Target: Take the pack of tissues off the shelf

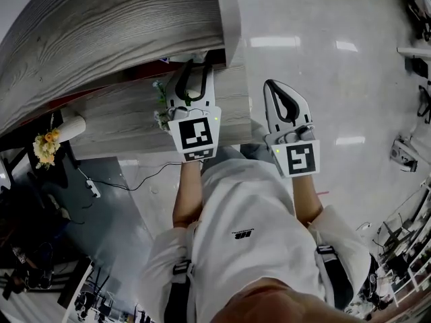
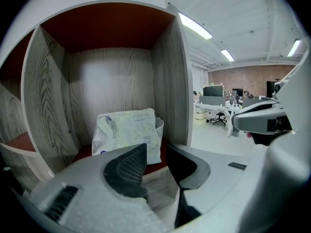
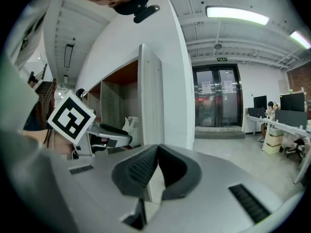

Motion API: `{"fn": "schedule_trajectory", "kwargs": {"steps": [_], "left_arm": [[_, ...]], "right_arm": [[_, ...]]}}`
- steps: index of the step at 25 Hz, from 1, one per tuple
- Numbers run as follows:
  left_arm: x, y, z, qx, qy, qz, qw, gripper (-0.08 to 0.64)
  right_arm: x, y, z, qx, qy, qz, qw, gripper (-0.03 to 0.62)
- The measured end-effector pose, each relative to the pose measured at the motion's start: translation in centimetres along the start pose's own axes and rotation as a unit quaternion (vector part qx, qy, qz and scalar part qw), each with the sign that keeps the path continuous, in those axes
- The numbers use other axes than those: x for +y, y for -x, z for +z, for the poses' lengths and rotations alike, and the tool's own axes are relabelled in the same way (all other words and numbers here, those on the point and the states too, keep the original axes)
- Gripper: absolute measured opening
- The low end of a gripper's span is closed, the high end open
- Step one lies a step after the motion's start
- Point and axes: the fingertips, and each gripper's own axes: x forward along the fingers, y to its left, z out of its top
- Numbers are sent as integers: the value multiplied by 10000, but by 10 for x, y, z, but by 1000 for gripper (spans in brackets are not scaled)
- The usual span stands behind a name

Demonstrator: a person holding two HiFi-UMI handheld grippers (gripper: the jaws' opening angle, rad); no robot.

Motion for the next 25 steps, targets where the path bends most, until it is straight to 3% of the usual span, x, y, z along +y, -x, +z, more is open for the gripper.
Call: {"fn": "schedule_trajectory", "kwargs": {"steps": [11,19,25], "left_arm": [[8,-16,-9,126,213,317,9992,132],[11,-17,-16,144,382,477,9980,42],[12,-7,-20,126,422,475,9979,31]], "right_arm": [[-2,-19,0,-4,95,368,9993,25],[-3,-28,-3,11,147,550,9984,26],[7,-29,-4,-2,133,666,9977,25]]}}
